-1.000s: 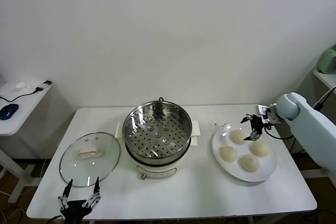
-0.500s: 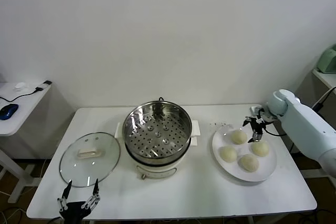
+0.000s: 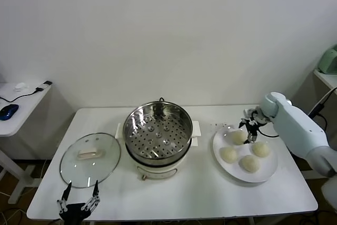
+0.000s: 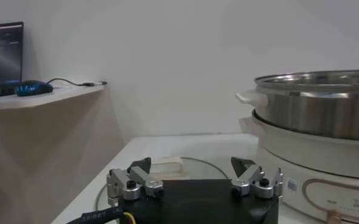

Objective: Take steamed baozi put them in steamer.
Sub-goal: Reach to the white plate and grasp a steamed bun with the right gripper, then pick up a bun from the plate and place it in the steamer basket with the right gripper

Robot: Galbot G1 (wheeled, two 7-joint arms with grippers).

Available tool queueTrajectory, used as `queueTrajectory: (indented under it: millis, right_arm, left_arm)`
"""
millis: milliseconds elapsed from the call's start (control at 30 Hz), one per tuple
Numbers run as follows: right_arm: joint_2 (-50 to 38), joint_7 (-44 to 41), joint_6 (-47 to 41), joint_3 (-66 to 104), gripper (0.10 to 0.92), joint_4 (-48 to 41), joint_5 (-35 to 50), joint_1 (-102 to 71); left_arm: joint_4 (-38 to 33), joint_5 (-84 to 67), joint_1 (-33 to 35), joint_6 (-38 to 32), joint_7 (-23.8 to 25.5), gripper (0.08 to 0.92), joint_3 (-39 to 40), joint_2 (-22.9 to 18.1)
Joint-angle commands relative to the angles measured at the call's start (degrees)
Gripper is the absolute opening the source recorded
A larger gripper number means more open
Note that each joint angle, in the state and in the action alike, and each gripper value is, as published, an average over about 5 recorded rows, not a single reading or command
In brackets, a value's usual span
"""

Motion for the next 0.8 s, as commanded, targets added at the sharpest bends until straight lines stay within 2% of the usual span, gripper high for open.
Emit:
queueTrajectory:
  millis: [33, 333, 500, 667, 800]
  right_arm:
    - [0.95, 0.53, 0.22, -0.23, 0.779, -1.25, -0.56, 0.17]
    - [0.54, 2.63, 0.35, -0.39, 0.668, -0.41, 0.21, -0.21]
    - [-1.44, 2.94, 0.36, -1.62, 0.586, 2.93, 1.87, 0.23]
    - [-5.14, 2.9, 0.4, -5.38, 0.527, 10.42, 5.41, 3.1]
    - [-7.65, 2.75, 1.81, -11.14, 0.521, 19.02, 10.23, 10.89]
  left_arm:
    - [0.01, 0.0, 0.03, -0.06, -0.02, 0.823, 0.01, 0.0]
    - [0.08, -0.05, -0.05, -0.07, -0.08, 0.823, 0.09, -0.08]
    - [0.04, -0.08, -0.16, 0.04, -0.08, 0.823, 0.16, -0.04]
    - [-0.06, -0.18, -0.45, 0.18, -0.09, 0.823, 0.36, -0.02]
    - [-0.31, -0.25, -0.63, 0.32, -0.09, 0.823, 0.58, -0.01]
